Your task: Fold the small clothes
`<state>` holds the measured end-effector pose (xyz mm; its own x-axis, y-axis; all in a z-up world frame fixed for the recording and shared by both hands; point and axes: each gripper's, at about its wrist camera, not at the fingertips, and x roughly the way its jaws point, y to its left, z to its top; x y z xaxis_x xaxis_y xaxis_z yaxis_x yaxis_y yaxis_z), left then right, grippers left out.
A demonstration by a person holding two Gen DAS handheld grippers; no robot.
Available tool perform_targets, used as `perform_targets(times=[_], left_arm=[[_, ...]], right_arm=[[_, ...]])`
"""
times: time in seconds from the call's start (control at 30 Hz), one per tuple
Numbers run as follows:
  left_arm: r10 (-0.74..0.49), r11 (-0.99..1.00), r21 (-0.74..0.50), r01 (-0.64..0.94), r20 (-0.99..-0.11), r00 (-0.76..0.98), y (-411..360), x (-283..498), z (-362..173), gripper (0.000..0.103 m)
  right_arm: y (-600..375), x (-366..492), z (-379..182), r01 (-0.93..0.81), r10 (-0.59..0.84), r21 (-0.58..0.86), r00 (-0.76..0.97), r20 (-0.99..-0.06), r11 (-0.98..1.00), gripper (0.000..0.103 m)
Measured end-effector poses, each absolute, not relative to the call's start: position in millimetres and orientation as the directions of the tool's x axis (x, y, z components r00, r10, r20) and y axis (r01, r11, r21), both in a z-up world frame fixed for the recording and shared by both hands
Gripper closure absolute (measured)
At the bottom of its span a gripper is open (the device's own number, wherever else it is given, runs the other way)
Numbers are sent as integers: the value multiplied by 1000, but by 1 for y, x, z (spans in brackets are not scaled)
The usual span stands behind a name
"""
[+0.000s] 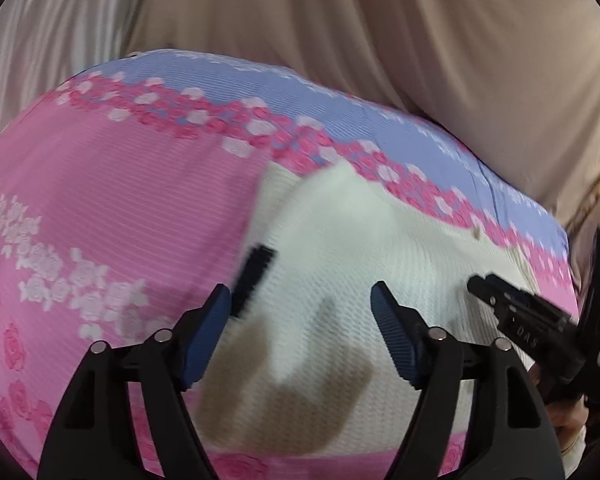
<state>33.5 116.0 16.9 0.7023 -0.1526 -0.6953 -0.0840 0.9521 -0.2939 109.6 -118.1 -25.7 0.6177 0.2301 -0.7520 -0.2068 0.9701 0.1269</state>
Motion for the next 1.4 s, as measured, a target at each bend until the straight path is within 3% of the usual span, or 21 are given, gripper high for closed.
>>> perform_targets(times=[0.33, 0.47, 0.67, 0.77, 0.87, 0.9, 0.93, 0.97, 1.07, 1.13, 1.23, 1.4], left_arm=[[-222, 894, -407, -185, -765, 605, 141, 55, -23, 25], [-225, 896, -406, -179, -763, 606, 139, 59, -24, 22], [-215, 902, -409, -140, -705, 676, 144, 73, 6, 22], [-254, 908, -412, -69, -675, 693, 128, 101, 21, 21], [-221, 933, -352, -67, -711, 668, 108, 137, 13, 22], [-215, 938, -339, -67, -726, 653, 102, 149, 7, 30], [-199, 944, -321, -81, -746, 636, 98, 158, 0, 38], [-171, 952, -292, -92, -756, 632, 95, 163, -3, 44], [-74, 975, -194, -111, -748, 660, 91, 165, -3, 58], [-62, 977, -180, -113, -748, 661, 94, 166, -7, 58], [-25, 984, -137, -117, -746, 666, 91, 168, -11, 57], [-8, 986, -115, -117, -744, 668, 88, 165, -8, 54]], right_arm=[[-129, 113, -28, -206, 298, 216, 595, -747, 954, 64], [-162, 108, -12, -119, 212, 178, 667, -714, 977, 64], [-274, 128, -13, 180, -17, 146, 684, -729, 973, 59], [-298, 148, -25, 202, -9, 161, 650, -760, 966, 55], [-304, 161, -44, 197, 39, 199, 611, -791, 960, 55], [-299, 162, -48, 193, 40, 198, 614, -789, 961, 57], [-296, 163, -47, 178, 37, 188, 624, -780, 966, 82], [-293, 162, -44, 152, 58, 198, 632, -773, 968, 96], [-296, 148, -18, 136, 66, 234, 720, -691, 963, 95], [-305, 146, -11, 163, 34, 231, 744, -667, 959, 95], [-314, 175, -50, 204, 36, 205, 620, -783, 957, 96], [-297, 165, -32, 213, -29, 142, 642, -766, 967, 88]])
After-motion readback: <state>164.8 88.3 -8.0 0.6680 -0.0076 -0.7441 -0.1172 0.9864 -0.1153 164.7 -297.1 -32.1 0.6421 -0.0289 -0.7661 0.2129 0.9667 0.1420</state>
